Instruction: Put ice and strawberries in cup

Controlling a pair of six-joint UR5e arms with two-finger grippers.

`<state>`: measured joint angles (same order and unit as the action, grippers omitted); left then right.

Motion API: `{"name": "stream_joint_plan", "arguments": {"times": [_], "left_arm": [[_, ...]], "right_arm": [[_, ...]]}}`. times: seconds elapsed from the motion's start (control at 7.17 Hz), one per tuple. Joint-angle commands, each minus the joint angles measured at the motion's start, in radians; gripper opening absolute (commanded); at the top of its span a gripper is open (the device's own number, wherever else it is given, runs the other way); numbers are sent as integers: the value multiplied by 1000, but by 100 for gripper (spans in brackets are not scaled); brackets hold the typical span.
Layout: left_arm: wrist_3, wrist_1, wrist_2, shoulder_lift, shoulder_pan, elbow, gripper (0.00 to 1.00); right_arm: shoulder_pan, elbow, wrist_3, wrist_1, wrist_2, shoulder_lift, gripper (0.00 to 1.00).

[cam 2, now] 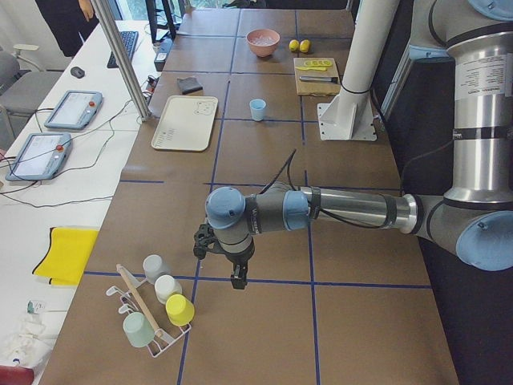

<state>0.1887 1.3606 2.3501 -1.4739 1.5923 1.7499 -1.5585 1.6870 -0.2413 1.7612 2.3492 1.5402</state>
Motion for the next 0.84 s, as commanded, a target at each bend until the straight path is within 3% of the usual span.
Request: {"name": "stream_joint_plan", "arguments": {"times": [0.0,0.42,0.7], "left_arm": [[0,0,0,0,0,-1,100],[-2,3,2,0,0,-1,100],[-3,2,2,-2,0,0,100]], "right_arm": [[-3,36,-19,50,-11,18,99],[-3,40,-50,5,-92,8,100],[-3,45,-50,3,-79,12,99]]}}
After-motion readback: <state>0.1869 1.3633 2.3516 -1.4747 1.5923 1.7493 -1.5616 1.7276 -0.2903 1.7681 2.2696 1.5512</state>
